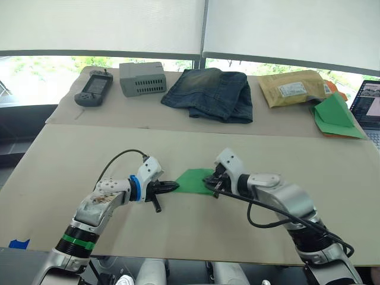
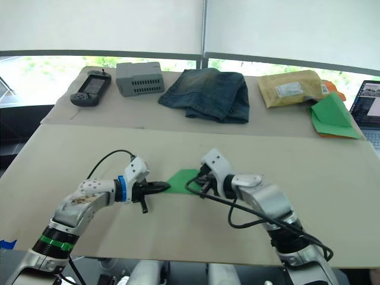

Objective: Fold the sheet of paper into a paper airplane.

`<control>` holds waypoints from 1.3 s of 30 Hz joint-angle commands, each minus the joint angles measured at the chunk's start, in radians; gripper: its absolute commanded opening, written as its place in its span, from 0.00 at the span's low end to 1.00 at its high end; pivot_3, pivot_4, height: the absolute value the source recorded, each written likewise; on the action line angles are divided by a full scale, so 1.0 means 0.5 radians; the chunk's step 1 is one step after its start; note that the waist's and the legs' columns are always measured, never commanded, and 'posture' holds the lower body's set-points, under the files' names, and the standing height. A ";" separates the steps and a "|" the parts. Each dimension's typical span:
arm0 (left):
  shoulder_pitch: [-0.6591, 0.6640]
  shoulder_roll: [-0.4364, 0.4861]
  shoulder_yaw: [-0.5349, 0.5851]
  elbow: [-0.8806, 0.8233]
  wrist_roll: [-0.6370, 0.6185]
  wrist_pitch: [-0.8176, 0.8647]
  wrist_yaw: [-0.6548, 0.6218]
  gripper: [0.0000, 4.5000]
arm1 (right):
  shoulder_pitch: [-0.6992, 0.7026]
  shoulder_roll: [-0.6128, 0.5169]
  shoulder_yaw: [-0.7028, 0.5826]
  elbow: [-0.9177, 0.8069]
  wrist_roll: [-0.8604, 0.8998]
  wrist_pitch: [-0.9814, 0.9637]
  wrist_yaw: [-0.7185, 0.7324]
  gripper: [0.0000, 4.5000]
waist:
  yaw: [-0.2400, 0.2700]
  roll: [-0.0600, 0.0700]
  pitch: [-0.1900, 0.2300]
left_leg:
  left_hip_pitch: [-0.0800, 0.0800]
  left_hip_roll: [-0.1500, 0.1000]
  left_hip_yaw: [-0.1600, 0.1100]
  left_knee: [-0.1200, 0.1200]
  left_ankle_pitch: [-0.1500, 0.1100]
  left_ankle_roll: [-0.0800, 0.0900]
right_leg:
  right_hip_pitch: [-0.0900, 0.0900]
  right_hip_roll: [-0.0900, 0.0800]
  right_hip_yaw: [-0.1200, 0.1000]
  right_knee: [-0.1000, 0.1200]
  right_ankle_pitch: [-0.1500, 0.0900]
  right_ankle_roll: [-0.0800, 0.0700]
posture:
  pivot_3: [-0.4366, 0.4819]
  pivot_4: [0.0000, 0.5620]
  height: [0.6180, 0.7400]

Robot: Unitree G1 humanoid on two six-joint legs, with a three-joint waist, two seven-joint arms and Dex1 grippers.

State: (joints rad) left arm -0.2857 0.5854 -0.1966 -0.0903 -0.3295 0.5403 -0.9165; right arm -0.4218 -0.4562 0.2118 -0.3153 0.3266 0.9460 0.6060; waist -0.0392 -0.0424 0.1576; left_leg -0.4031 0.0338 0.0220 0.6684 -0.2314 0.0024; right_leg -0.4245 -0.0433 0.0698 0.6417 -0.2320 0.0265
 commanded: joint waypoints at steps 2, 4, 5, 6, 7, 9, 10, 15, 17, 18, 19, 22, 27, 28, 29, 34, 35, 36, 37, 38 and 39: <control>0.034 -0.004 -0.057 0.052 0.085 -0.007 0.014 0.00 | -0.071 0.012 -0.296 -0.114 0.243 0.134 0.046 0.01 | 0.000 0.000 0.000 | 0.001 0.000 0.000 0.000 0.000 0.000 | 0.001 0.000 0.000 0.000 0.000 0.000 | 0.48 0.27 0.95; 0.029 -0.012 -0.059 0.052 0.092 -0.013 0.014 0.00 | -0.077 0.010 -0.391 -0.060 0.315 0.199 0.041 0.07 | 0.000 0.000 0.000 | 0.003 0.000 0.000 0.000 0.000 0.000 | 0.003 0.000 0.000 0.000 -0.001 0.001 | 0.48 0.27 0.95; 0.028 -0.016 -0.062 0.052 0.096 -0.016 0.014 0.00 | -0.077 0.004 -0.419 -0.029 0.341 0.243 0.039 0.14 | 0.001 0.000 0.000 | 0.003 0.000 0.000 0.000 0.000 0.000 | 0.003 0.000 0.000 0.000 -0.001 0.001 | 0.48 0.27 0.95; 0.026 -0.017 -0.066 0.054 0.101 -0.021 0.012 0.00 | -0.080 0.012 -0.457 0.009 0.371 0.298 0.025 0.20 | 0.001 0.000 0.000 | 0.003 0.000 0.000 0.000 0.000 0.000 | 0.003 0.000 0.000 0.000 -0.001 0.001 | 0.48 0.27 0.95; 0.025 -0.018 -0.070 0.056 0.106 -0.026 0.009 0.00 | -0.084 0.026 -0.492 0.040 0.395 0.340 0.010 0.28 | 0.001 0.000 0.000 | 0.003 0.000 0.000 0.000 0.000 0.000 | 0.003 0.000 0.000 0.000 -0.001 0.001 | 0.48 0.27 0.95; 0.024 -0.021 -0.073 0.059 0.111 -0.034 0.009 0.00 | -0.090 0.035 -0.521 0.100 0.429 0.392 0.005 0.45 | 0.001 0.000 0.000 | 0.003 0.000 0.000 0.000 0.000 0.000 | 0.003 0.000 0.001 0.000 0.000 0.000 | 0.48 0.27 0.95; 0.023 -0.024 -0.075 0.061 0.114 -0.037 0.011 0.00 | -0.090 0.024 -0.511 0.122 0.426 0.382 0.019 0.51 | 0.001 0.000 0.000 | 0.003 0.000 0.000 0.000 0.000 0.000 | 0.003 0.000 0.001 0.000 0.000 0.000 | 0.48 0.27 0.95; 0.033 -0.021 -0.098 0.061 0.139 -0.067 0.001 0.00 | -0.119 0.048 -0.487 0.353 0.476 0.367 0.091 0.51 | 0.003 0.001 0.000 | 0.004 0.000 0.001 0.000 0.000 0.000 | 0.004 0.000 0.001 0.000 -0.001 0.001 | 0.48 0.27 0.95; 0.037 -0.019 -0.103 0.060 0.142 -0.076 -0.002 0.00 | -0.133 0.047 -0.454 0.445 0.481 0.367 0.132 0.51 | 0.003 0.001 0.000 | 0.004 0.000 0.001 0.000 0.000 0.000 | 0.004 0.000 0.001 0.000 -0.001 0.001 | 0.48 0.27 0.95; 0.037 -0.020 -0.105 0.060 0.146 -0.078 0.002 0.00 | -0.136 0.038 -0.429 0.479 0.475 0.363 0.158 0.51 | 0.003 0.001 0.000 | 0.003 0.000 0.001 0.000 0.000 0.000 | 0.004 0.000 0.001 0.000 0.000 0.001 | 0.48 0.27 0.95; 0.036 -0.023 -0.104 0.058 0.146 -0.078 0.006 0.00 | -0.146 0.034 -0.406 0.538 0.456 0.348 0.175 0.51 | 0.005 0.001 0.000 | 0.004 0.000 0.001 0.000 0.000 0.000 | 0.004 0.000 0.001 0.000 0.000 0.001 | 0.48 0.27 0.95; 0.041 -0.038 -0.084 0.045 0.120 -0.077 0.006 0.00 | -0.192 0.061 -0.413 0.656 0.470 0.360 0.209 0.51 | 0.002 0.001 -0.001 | 0.004 0.000 0.001 0.000 0.000 0.000 | 0.004 0.000 0.001 0.000 0.000 0.001 | 0.48 0.27 0.95; 0.065 -0.033 -0.081 0.014 0.120 -0.063 -0.003 0.00 | -0.288 0.136 -0.424 0.759 0.491 0.332 0.248 0.51 | -0.001 0.001 -0.001 | 0.005 0.000 0.002 0.000 0.000 0.000 | 0.004 0.000 0.001 0.000 -0.001 0.002 | 0.48 0.27 0.95; 0.068 -0.035 -0.081 0.013 0.122 -0.063 0.000 0.00 | -0.301 0.144 -0.414 0.762 0.497 0.333 0.270 0.51 | -0.001 0.001 -0.001 | 0.005 0.000 0.002 0.000 0.000 0.000 | 0.004 0.000 0.001 0.000 -0.001 0.002 | 0.48 0.27 0.95; 0.069 -0.035 -0.081 0.013 0.123 -0.063 0.001 0.00 | -0.303 0.136 -0.383 0.754 0.483 0.313 0.301 0.51 | 0.000 0.001 -0.001 | 0.004 0.000 0.001 0.000 0.000 0.000 | 0.004 0.000 0.001 0.000 -0.001 0.002 | 0.48 0.27 0.95; 0.049 -0.051 -0.047 0.003 0.094 -0.054 -0.002 0.00 | -0.258 0.116 -0.323 0.742 0.404 0.134 0.384 0.40 | 0.004 0.001 -0.001 | 0.002 -0.001 0.001 0.000 0.000 0.000 | 0.003 -0.001 0.001 -0.001 0.000 0.001 | 0.48 0.27 0.95; 0.049 -0.048 -0.049 0.001 0.098 -0.053 -0.008 0.00 | -0.249 0.104 -0.302 0.734 0.381 0.076 0.410 0.34 | 0.004 0.001 -0.001 | 0.002 -0.001 0.001 0.000 0.000 0.000 | 0.003 -0.001 0.001 -0.001 0.000 0.001 | 0.48 0.27 0.95; 0.051 -0.046 -0.049 -0.003 0.099 -0.052 -0.010 0.00 | -0.235 0.112 -0.312 0.714 0.385 0.011 0.428 0.28 | 0.003 0.001 -0.001 | 0.002 -0.001 0.001 0.000 0.000 0.000 | 0.003 -0.001 0.001 -0.001 0.000 0.002 | 0.48 0.27 0.95; 0.054 -0.044 -0.048 -0.008 0.099 -0.051 -0.013 0.00 | -0.213 0.111 -0.304 0.680 0.368 -0.103 0.461 0.19 | 0.003 0.001 -0.001 | 0.002 -0.001 0.001 0.000 0.000 0.000 | 0.003 -0.001 0.001 -0.001 -0.001 0.002 | 0.48 0.27 0.95; 0.058 -0.037 -0.049 -0.011 0.099 -0.052 -0.024 0.00 | -0.182 0.083 -0.261 0.628 0.330 -0.238 0.523 0.10 | 0.003 0.002 -0.001 | 0.002 0.000 0.001 0.000 0.000 0.000 | 0.003 0.000 0.001 -0.001 -0.001 0.003 | 0.48 0.27 0.95; 0.063 -0.030 -0.048 -0.015 0.098 -0.053 -0.032 0.00 | -0.154 0.055 -0.224 0.583 0.305 -0.334 0.583 0.03 | 0.003 0.002 -0.001 | 0.002 0.000 0.001 0.000 0.000 0.000 | 0.002 0.000 0.001 -0.001 -0.003 0.006 | 0.48 0.27 0.95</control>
State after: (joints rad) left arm -0.2722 0.5614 -0.1974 -0.0958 -0.2901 0.5004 -0.9173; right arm -0.5058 -0.4071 0.0837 0.0450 0.4896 0.8846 0.8388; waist -0.0376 -0.0416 0.1573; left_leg -0.4023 0.0336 0.0225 0.6683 -0.2314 0.0024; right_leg -0.4235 -0.0434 0.0701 0.6414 -0.2343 0.0309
